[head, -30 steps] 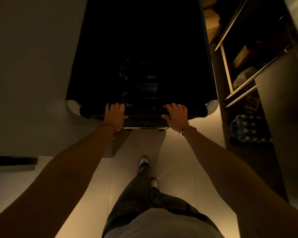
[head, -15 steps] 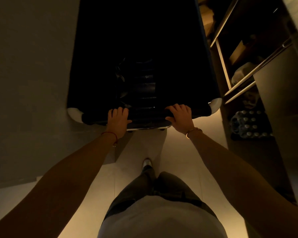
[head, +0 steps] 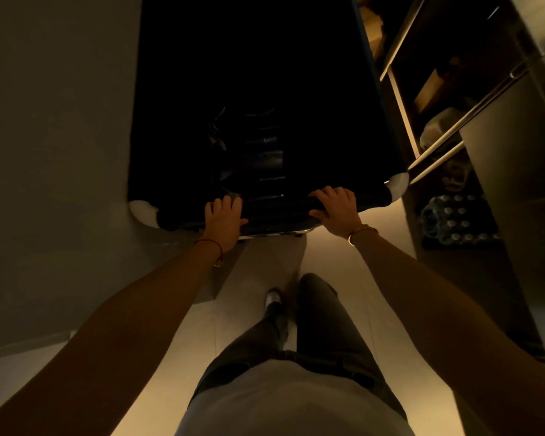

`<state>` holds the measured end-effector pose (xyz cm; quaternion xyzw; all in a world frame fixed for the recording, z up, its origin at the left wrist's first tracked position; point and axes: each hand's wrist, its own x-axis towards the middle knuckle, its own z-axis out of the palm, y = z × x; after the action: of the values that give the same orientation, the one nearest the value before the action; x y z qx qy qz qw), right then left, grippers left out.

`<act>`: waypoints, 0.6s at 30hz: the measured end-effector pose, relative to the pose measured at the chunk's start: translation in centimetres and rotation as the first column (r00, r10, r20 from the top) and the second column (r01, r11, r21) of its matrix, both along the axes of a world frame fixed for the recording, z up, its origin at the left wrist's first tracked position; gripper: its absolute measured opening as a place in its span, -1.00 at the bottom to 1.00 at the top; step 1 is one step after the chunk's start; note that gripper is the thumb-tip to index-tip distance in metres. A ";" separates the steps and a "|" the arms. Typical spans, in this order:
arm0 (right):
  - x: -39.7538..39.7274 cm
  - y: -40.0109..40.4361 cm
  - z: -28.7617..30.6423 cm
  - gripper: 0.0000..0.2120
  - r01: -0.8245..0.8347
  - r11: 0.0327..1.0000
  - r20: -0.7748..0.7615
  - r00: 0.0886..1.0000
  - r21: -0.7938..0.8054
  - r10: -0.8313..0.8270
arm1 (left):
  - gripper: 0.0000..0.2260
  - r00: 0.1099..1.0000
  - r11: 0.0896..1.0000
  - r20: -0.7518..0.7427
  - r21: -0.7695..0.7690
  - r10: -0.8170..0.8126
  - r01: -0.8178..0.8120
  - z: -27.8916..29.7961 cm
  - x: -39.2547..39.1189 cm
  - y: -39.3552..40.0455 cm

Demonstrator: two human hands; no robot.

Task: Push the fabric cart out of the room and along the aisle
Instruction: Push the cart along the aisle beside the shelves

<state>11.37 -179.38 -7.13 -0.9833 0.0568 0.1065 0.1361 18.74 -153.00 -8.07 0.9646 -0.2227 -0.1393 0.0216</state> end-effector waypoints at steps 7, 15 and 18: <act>0.1 0.0 0.1 -0.60 0.002 1.000 0.019 1.000 0.002 -0.002 | -0.59 1.000 1.000 0.007 -0.014 -0.005 0.005 -0.1 0.1 0.1; -0.1 0.1 0.0 -0.61 -0.005 1.000 0.038 0.999 0.004 0.005 | -0.59 1.000 1.000 0.028 -0.013 -0.002 0.003 -0.3 0.1 0.2; -0.2 0.0 0.0 -0.60 -0.007 1.000 0.029 1.000 -0.004 0.007 | -0.58 0.999 1.000 0.037 -0.001 -0.007 0.007 -0.3 -0.1 0.1</act>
<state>11.22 -179.34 -7.11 -0.9853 0.0514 0.0926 0.1344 18.67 -152.87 -8.35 0.9663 -0.2265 -0.1213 0.0178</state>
